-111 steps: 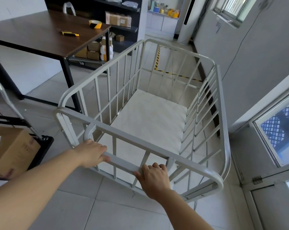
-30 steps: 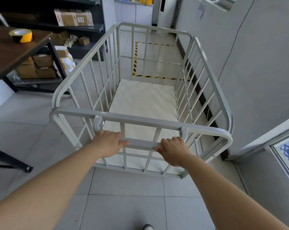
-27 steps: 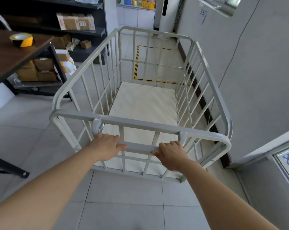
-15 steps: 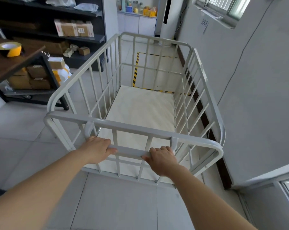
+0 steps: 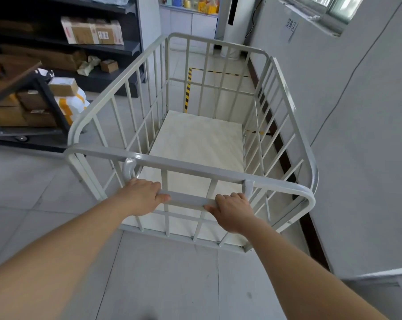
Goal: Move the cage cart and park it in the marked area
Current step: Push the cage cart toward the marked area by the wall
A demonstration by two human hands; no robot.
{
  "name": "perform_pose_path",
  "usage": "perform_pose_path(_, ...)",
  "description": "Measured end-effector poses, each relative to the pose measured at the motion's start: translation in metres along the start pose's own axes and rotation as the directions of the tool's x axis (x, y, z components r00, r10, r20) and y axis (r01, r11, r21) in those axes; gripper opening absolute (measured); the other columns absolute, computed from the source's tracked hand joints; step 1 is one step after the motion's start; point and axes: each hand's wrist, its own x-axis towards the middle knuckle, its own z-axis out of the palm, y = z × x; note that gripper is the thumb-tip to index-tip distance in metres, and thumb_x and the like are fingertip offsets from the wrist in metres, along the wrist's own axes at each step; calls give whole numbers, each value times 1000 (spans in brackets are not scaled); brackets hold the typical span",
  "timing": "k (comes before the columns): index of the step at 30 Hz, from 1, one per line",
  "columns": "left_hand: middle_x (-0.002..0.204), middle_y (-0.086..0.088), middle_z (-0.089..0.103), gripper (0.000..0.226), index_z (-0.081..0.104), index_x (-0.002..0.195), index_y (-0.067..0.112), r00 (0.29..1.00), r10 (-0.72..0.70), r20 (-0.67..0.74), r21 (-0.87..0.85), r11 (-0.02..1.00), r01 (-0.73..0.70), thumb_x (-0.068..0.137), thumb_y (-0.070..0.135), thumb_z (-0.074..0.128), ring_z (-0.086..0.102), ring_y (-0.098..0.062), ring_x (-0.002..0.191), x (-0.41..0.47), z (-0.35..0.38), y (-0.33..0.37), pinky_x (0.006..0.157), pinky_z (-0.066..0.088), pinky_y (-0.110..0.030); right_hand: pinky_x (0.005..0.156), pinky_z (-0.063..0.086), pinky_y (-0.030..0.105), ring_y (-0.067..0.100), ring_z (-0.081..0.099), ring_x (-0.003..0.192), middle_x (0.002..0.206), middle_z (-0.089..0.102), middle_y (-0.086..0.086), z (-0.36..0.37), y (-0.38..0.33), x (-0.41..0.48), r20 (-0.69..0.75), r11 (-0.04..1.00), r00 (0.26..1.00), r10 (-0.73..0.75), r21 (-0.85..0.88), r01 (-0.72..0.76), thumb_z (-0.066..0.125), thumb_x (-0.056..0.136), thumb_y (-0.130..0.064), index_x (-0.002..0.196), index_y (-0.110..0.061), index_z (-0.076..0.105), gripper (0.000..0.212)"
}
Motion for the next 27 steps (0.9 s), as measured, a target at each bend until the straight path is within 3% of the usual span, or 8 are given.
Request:
perform_pose_path(5, 89, 2, 51, 44, 41, 88, 18, 1000, 19, 11, 14, 1000, -19, 97, 56, 21, 51, -24, 100, 50, -18, -12, 95, 32, -37, 95, 32, 39, 29, 52, 98, 100, 63, 5, -14, 18, 47, 2, 1000, 1000, 21, -16, -21, 17, 95, -59, 91, -21, 44, 47)
perform_pose_path(11, 88, 0, 53, 47, 41, 86, 20, 1000, 24, 8, 7, 1000, -24, 95, 60, 19, 46, -24, 88, 106, -27, -29, 96, 33, -39, 98, 32, 38, 27, 52, 96, 93, 61, 2, -26, 39, 93, -22, 1000, 999, 29, 6, -29, 0, 83, -69, 86, -21, 41, 63)
perform_pose_path(15, 90, -1, 57, 49, 43, 88, 20, 1000, 25, 2, 3, 1000, -25, 94, 62, 18, 51, -26, 93, 139, -36, -36, 96, 34, -40, 99, 33, 39, 25, 52, 93, 85, 53, -2, -33, 52, 122, -5, 998, 999, 51, 21, -51, 18, 94, -60, 86, -21, 41, 47)
perform_pose_path(27, 84, 2, 53, 44, 43, 88, 20, 1000, 14, 28, 20, 1000, -14, 97, 57, 22, 50, -22, 88, 232, -85, -51, 99, 34, -40, 95, 32, 38, 25, 52, 93, 96, 63, 1, -62, 92, 217, -19, 999, 999, 35, 35, -34, 19, 95, -59, 87, -22, 40, 44)
